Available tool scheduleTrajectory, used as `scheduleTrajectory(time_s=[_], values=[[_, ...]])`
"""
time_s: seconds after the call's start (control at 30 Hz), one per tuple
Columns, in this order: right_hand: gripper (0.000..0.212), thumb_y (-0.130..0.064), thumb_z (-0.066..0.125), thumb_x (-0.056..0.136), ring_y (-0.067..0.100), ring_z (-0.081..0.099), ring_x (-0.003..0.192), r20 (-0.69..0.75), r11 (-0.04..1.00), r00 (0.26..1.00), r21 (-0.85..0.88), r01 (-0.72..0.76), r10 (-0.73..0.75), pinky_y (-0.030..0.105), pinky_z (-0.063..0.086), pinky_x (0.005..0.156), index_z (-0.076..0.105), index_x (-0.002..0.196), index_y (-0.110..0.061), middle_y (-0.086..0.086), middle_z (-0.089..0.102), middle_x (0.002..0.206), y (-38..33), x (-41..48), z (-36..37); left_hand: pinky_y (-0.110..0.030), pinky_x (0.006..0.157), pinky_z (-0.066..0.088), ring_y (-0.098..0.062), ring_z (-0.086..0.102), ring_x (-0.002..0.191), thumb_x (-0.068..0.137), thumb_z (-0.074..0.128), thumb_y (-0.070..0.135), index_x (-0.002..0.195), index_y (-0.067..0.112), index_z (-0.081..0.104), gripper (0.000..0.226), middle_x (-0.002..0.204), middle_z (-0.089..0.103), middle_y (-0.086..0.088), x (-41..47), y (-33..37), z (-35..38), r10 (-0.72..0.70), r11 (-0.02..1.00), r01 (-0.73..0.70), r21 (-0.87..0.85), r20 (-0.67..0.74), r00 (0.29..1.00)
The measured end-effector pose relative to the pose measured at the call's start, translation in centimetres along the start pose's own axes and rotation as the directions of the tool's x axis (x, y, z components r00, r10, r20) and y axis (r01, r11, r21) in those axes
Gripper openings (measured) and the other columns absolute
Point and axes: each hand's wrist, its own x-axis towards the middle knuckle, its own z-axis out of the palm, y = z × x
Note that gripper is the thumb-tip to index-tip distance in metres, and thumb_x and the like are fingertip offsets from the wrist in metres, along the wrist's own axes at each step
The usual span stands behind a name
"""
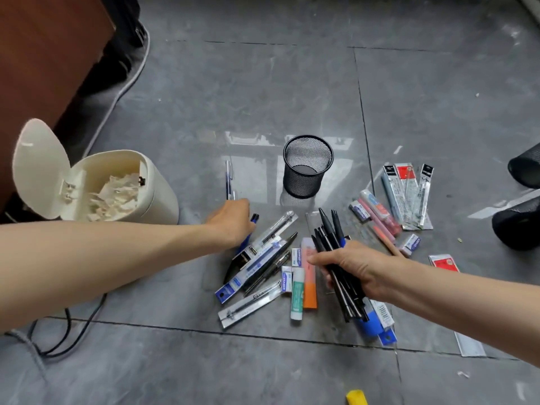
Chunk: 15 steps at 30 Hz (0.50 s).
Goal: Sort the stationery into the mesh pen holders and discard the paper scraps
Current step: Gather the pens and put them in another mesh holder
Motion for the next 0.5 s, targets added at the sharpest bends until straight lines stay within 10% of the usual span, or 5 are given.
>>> scheduleTrajectory(time_s=[0.5], values=[[0.022,-0.008,0.068,0.083,0.015,0.049,0.04,0.019,0.985,0.996,0.152,-0.088,0.086,0.021,0.046,0.042,0.058,0.064,-0.004,0.007,0.053,0.049,0.7,0.6,-0.1,-0.028,0.058,0.036,-0.03,0.049,0.073,0.08,0.051,0.02,0.063,0.008,0.044,0.021,0.07,0.051,-0.011,0.4,2.3,-0.3,-0.046,0.999,0.046,0.014,-0.021,0.999]])
